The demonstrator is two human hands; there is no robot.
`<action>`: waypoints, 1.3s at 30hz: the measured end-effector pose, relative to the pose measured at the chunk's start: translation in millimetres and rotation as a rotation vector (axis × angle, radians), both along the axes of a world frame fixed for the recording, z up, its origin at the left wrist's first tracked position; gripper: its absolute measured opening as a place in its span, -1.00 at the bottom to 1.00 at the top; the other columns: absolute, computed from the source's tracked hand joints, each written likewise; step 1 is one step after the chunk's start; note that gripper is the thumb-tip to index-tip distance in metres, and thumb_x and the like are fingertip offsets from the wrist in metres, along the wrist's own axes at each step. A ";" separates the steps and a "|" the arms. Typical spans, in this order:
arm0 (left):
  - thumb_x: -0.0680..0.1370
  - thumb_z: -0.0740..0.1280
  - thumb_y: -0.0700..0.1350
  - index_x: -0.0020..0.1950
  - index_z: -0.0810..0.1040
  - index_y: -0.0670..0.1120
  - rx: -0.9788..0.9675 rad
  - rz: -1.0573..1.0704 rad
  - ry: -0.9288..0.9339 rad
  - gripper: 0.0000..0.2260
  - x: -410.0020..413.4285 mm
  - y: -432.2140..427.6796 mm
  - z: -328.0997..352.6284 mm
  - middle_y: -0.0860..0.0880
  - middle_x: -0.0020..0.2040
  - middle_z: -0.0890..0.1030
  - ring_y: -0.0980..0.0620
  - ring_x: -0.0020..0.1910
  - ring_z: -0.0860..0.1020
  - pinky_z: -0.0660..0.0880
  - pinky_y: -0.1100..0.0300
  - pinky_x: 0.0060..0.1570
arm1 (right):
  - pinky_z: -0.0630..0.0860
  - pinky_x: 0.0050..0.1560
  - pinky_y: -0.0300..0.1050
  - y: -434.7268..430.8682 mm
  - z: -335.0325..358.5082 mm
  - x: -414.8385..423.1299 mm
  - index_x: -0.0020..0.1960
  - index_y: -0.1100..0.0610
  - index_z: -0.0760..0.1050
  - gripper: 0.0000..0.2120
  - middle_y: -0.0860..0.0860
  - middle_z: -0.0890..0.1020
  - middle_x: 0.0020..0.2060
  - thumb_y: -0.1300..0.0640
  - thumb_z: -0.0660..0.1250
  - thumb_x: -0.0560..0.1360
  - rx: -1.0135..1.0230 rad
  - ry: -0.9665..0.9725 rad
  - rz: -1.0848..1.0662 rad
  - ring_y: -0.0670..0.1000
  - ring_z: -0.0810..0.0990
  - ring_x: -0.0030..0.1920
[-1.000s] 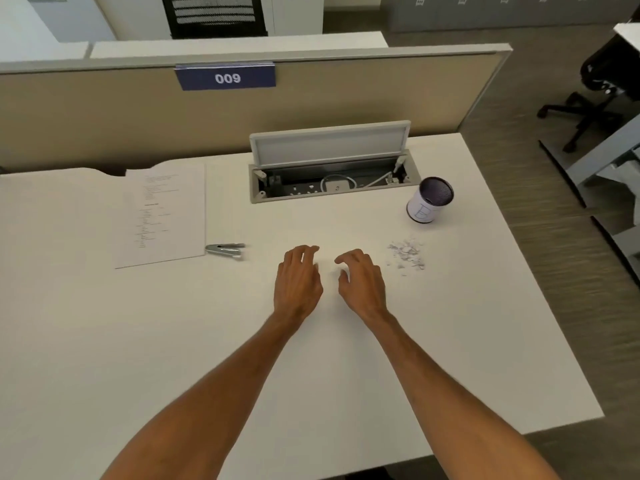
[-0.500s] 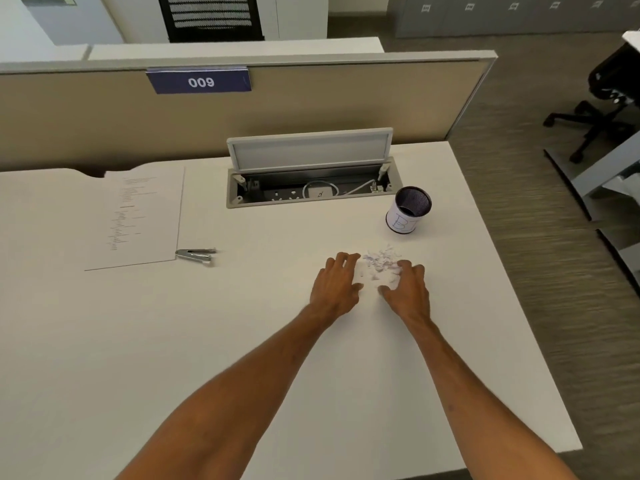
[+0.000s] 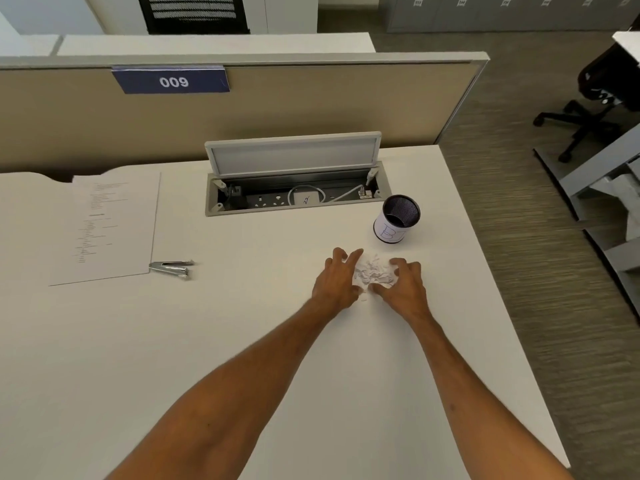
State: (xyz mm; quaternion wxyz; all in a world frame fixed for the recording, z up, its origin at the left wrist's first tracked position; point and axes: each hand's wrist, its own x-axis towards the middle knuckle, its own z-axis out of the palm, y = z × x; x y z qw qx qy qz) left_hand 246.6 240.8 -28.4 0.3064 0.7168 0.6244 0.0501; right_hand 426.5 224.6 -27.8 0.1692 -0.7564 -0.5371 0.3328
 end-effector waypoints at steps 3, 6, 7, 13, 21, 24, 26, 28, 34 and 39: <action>0.55 0.61 -0.07 0.67 0.32 0.04 0.001 -0.003 0.003 -0.23 4.4 10.1 -2.3 -0.15 0.49 0.36 -0.22 0.38 0.51 0.68 -0.16 0.19 | 0.62 0.19 0.07 12.9 1.5 -3.9 0.37 -0.02 0.46 -0.29 -0.01 0.44 0.23 -0.10 0.68 0.32 -0.014 -0.013 0.085 0.08 0.65 0.14; 0.54 0.61 -0.11 0.58 0.43 0.00 0.021 -0.007 -0.020 -0.35 8.3 17.6 -4.9 -0.15 0.44 0.43 -0.22 0.30 0.57 0.69 -0.13 0.16 | 0.61 0.10 -0.03 20.9 3.0 -7.4 0.30 -0.05 0.50 -0.39 -0.01 0.46 0.18 -0.09 0.66 0.35 -0.002 -0.037 0.177 0.07 0.67 0.09; 0.54 0.60 -0.13 0.55 0.47 -0.02 0.031 -0.006 -0.029 -0.39 8.8 19.3 -4.5 -0.15 0.42 0.45 -0.22 0.27 0.59 0.69 -0.11 0.15 | 0.60 0.07 -0.05 22.6 3.0 -7.9 0.26 -0.05 0.52 -0.45 -0.01 0.47 0.15 -0.08 0.66 0.36 0.008 -0.035 0.196 0.06 0.68 0.07; 0.58 0.55 -0.17 0.29 0.60 -0.09 0.107 0.012 -0.069 -0.70 9.3 20.6 -2.8 -0.13 0.24 0.57 -0.19 0.09 0.63 0.64 -0.07 -0.02 | 0.50 -0.09 -0.11 25.7 2.3 -10.0 0.15 0.03 0.55 -0.66 -0.01 0.50 0.07 0.04 0.59 0.46 0.064 -0.085 0.284 0.07 0.67 -0.06; 0.64 0.48 -0.14 0.15 0.63 -0.09 0.113 0.016 -0.120 -0.88 7.9 16.9 -1.9 -0.09 0.08 0.66 -0.16 -0.01 0.65 0.64 -0.10 -0.01 | 0.28 -0.29 -0.32 20.1 4.1 -13.8 -0.01 0.11 0.59 -0.88 0.00 0.52 -0.08 0.12 0.51 0.53 0.133 -0.152 0.321 0.03 0.53 -0.19; 0.63 0.48 -0.14 0.14 0.64 -0.08 0.114 0.036 -0.138 -0.89 7.3 15.3 -1.4 -0.08 0.06 0.71 -0.14 -0.02 0.67 0.65 -0.08 -0.02 | 0.30 -0.31 -0.28 18.7 5.4 -14.3 -0.07 0.11 0.59 -0.90 0.01 0.55 -0.14 0.11 0.48 0.54 0.149 -0.150 0.290 0.06 0.56 -0.19; 0.62 0.50 -0.15 0.13 0.66 -0.07 0.104 0.062 -0.150 -0.89 7.5 14.7 -0.2 -0.07 0.04 0.75 -0.13 -0.04 0.69 0.67 -0.08 -0.01 | 0.36 -0.30 -0.15 19.0 6.5 -15.0 -0.08 0.10 0.58 -0.90 0.02 0.59 -0.16 0.11 0.49 0.53 0.160 -0.133 0.268 0.08 0.57 -0.18; 0.61 0.51 -0.17 0.13 0.68 -0.07 0.089 0.103 -0.166 -0.89 8.5 14.5 1.8 -0.08 0.02 0.77 -0.14 -0.07 0.71 0.70 -0.09 -0.01 | 0.48 -0.24 -0.04 19.0 7.6 -16.0 -0.10 0.09 0.57 -0.88 0.02 0.64 -0.19 0.09 0.49 0.53 0.159 -0.095 0.242 0.09 0.59 -0.18; 0.60 0.53 -0.13 0.14 0.70 -0.09 0.051 0.181 -0.240 -0.86 11.9 16.7 7.7 -0.13 -0.01 0.79 -0.16 -0.08 0.72 0.71 -0.04 -0.01 | 0.52 -0.19 -0.19 16.6 14.3 -16.5 -0.01 0.09 0.63 -0.88 -0.02 0.73 -0.17 0.13 0.54 0.51 0.159 0.016 0.152 0.05 0.67 -0.16; 0.60 0.53 -0.14 0.14 0.73 -0.10 0.086 0.186 -0.254 -0.87 15.6 20.9 17.6 -0.13 -0.06 0.79 -0.17 -0.11 0.72 0.68 0.00 -0.06 | 0.53 -0.11 -0.32 20.8 22.3 -11.2 0.07 0.08 0.68 -0.84 -0.01 0.77 -0.09 0.12 0.56 0.51 0.162 0.070 0.076 -0.03 0.70 -0.13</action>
